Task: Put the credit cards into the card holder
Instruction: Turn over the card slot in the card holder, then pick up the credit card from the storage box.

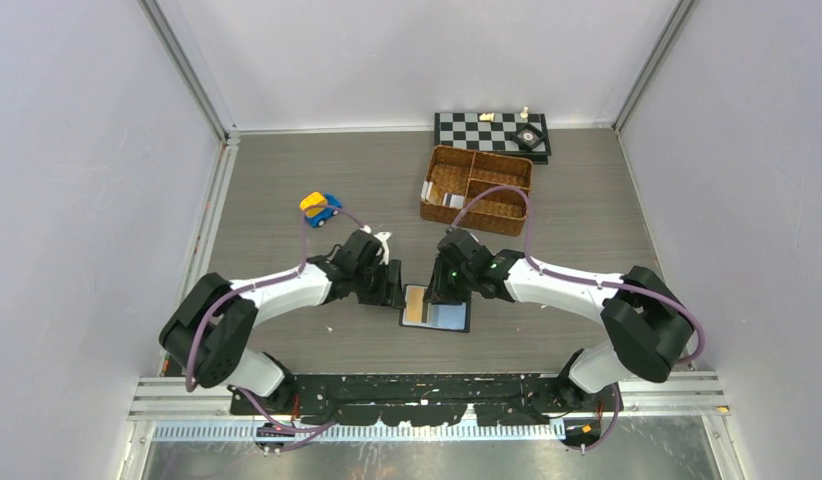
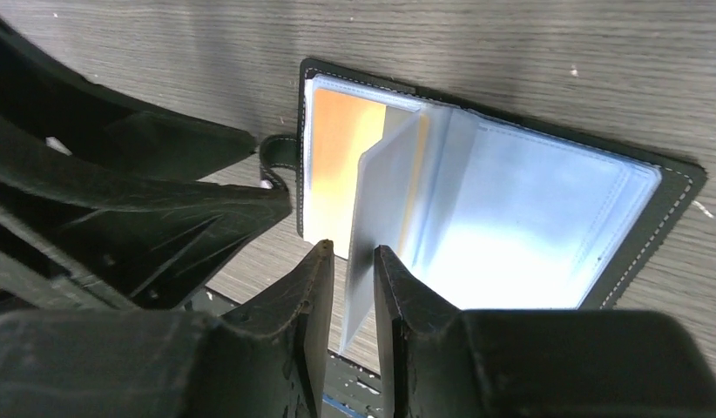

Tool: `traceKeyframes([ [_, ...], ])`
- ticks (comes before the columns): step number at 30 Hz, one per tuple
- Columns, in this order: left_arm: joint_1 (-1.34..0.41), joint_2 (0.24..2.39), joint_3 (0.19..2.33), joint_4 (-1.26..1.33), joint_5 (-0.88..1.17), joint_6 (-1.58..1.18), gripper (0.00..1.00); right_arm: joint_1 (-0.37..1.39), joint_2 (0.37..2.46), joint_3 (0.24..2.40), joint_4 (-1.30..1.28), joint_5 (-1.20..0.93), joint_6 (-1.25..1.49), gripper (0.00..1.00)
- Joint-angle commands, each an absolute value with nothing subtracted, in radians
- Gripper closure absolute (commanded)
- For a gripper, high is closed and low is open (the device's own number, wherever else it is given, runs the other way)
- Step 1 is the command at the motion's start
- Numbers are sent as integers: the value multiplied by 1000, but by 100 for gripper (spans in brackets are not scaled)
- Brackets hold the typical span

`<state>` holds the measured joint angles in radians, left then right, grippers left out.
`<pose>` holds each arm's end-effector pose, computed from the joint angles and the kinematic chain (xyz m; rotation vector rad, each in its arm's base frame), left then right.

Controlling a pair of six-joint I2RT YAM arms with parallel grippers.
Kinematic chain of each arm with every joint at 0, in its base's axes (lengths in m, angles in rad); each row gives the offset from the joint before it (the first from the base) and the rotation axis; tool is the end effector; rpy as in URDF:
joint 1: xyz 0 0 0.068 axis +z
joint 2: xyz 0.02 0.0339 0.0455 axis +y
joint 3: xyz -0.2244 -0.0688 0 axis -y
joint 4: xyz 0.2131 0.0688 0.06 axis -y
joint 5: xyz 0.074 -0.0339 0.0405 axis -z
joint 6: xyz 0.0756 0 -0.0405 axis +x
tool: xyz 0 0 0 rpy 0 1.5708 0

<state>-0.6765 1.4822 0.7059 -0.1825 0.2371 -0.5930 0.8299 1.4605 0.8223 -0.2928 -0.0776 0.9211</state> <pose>0.2064 -0.1885 0.1098 0.2130 2.6778 -0.7603 0.1923 0.2190 0.1379 0.0881 2.6894 0.7513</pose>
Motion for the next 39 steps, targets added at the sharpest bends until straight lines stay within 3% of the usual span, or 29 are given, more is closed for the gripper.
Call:
traceKeyframes([
  [1,-642,1388,673,-242,178,-568,46,850,1509,881,-277,-63,900,71],
  [8,-555,1240,626,-321,130,-554,38,872,1582,983,-292,-95,833,63],
  [15,-503,1194,654,-370,140,-527,32,875,1607,1105,-381,-52,739,48],
  [19,-499,1228,745,-380,157,-483,32,833,1585,1178,-507,71,674,35],
  [28,-499,1483,1118,-376,208,-411,32,587,1526,1299,-638,199,525,12],
  [39,-499,1971,1677,-461,209,-374,30,415,1430,1228,-589,264,504,11],
])
